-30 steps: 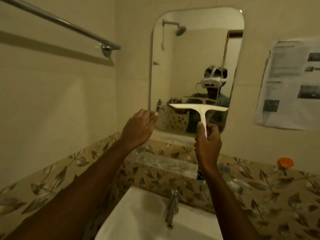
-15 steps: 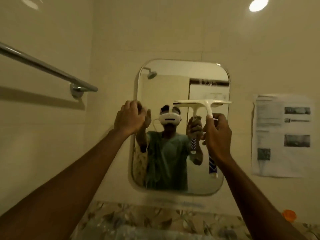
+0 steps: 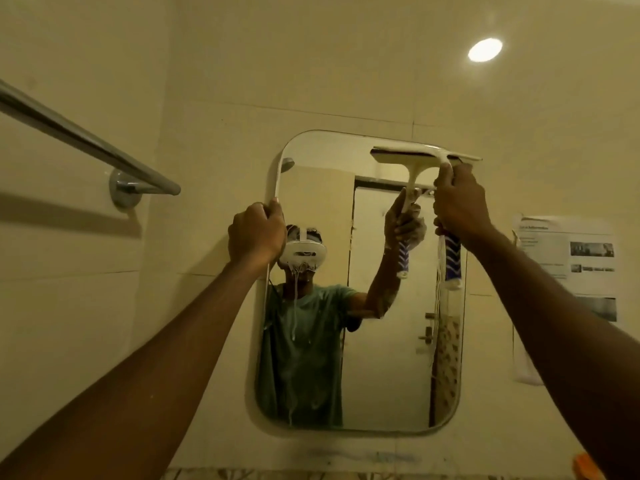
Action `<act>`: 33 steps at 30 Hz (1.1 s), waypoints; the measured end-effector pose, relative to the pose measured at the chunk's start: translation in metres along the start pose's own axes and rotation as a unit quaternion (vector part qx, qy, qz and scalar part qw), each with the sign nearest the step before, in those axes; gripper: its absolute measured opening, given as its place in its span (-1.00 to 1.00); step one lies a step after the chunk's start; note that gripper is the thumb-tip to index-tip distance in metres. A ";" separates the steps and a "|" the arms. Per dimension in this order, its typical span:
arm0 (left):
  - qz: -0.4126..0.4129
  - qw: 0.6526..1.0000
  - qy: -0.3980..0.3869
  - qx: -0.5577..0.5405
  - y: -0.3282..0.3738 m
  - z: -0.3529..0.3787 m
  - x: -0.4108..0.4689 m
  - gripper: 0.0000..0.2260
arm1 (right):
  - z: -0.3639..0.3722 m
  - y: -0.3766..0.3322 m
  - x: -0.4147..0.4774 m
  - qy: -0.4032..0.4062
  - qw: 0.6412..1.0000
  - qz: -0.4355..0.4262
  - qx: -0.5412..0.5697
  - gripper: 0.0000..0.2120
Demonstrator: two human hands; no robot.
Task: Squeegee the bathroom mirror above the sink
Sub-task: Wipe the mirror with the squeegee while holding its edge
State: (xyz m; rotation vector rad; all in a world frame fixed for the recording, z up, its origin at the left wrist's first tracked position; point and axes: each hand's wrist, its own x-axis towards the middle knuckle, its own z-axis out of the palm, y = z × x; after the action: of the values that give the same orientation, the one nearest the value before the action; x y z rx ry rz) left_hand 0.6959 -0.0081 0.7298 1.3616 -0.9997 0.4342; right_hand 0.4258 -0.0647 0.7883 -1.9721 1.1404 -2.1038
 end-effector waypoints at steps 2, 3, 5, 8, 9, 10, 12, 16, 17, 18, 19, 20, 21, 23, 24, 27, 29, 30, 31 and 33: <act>0.007 1.000 0.007 0.009 0.000 0.001 0.003 -0.58 | -0.002 -0.004 0.001 -0.015 0.999 0.003 -0.041 -0.61; 0.011 1.000 0.011 0.013 0.000 0.001 0.004 -0.57 | -0.003 -0.004 -0.002 -0.025 0.999 0.000 -0.048 -0.62; 0.020 1.000 0.018 0.014 -0.001 0.001 0.005 -0.57 | -0.004 0.000 -0.018 -0.045 0.998 -0.001 -0.048 -0.63; 0.030 0.999 0.028 0.011 -0.003 0.002 0.008 -0.58 | -0.001 0.021 -0.060 -0.067 0.996 0.020 -0.046 -0.65; 0.036 0.999 0.031 0.011 -0.003 0.002 0.009 -0.58 | 0.000 0.028 -0.075 -0.072 0.996 0.025 -0.048 -0.64; 0.044 0.998 0.033 0.012 -0.004 0.003 0.010 -0.58 | 0.000 0.034 -0.088 -0.080 0.995 0.029 -0.053 -0.64; 0.063 0.997 0.041 0.014 -0.008 0.005 0.012 -0.57 | -0.003 0.038 -0.100 -0.096 0.992 0.043 -0.066 -0.62; 0.099 0.993 0.061 0.020 -0.014 0.010 0.014 -0.53 | -0.017 0.010 -0.060 -0.077 0.992 0.056 -0.078 -0.57; 0.100 0.993 0.065 0.022 -0.014 0.010 0.014 -0.53 | -0.019 0.000 -0.043 -0.062 0.994 0.041 -0.074 -0.56; 0.099 0.993 0.067 0.023 -0.014 0.010 0.014 -0.52 | -0.021 -0.010 -0.028 -0.050 0.996 0.027 -0.072 -0.56; 0.097 0.993 0.067 0.024 -0.014 0.010 0.014 -0.51 | -0.022 -0.019 -0.015 -0.042 0.996 0.016 -0.072 -0.56; 0.092 0.993 0.064 0.024 -0.013 0.010 0.014 -0.50 | -0.022 -0.025 -0.006 -0.040 0.996 0.011 -0.076 -0.56; 0.088 0.994 0.060 0.021 -0.013 0.010 0.014 -0.50 | -0.022 -0.028 -0.001 -0.042 0.996 0.013 -0.082 -0.58; 0.088 0.994 0.058 0.015 -0.015 0.013 0.015 -0.49 | -0.022 -0.026 -0.002 -0.055 0.994 0.024 -0.095 -0.60; 0.091 0.994 0.060 0.014 -0.016 0.014 0.015 -0.49 | -0.021 -0.022 -0.009 -0.065 0.992 0.026 -0.103 -0.61; 0.098 0.993 0.061 0.016 -0.017 0.015 0.016 -0.49 | -0.019 0.001 -0.045 -0.092 0.988 0.045 -0.116 -0.54; 0.100 0.993 0.056 0.021 -0.016 0.013 0.016 -0.48 | -0.022 0.011 -0.068 -0.115 0.984 0.067 -0.120 -0.52; 0.102 0.993 0.055 0.025 -0.015 0.013 0.016 -0.48 | -0.024 0.011 -0.074 -0.129 0.981 0.077 -0.125 -0.53; 0.105 0.993 0.056 0.029 -0.015 0.012 0.015 -0.47 | -0.028 0.008 -0.074 -0.142 0.978 0.085 -0.131 -0.54; 0.110 0.991 0.061 0.038 -0.015 0.013 0.015 -0.47 | -0.034 -0.007 -0.056 -0.142 0.975 0.082 -0.148 -0.55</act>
State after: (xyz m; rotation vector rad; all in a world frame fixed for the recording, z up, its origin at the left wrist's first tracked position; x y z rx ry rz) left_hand 0.7109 -0.0281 0.7313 1.2803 -1.0452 0.7189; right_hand 0.4100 -0.0159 0.7470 -2.1199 1.5642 -1.5848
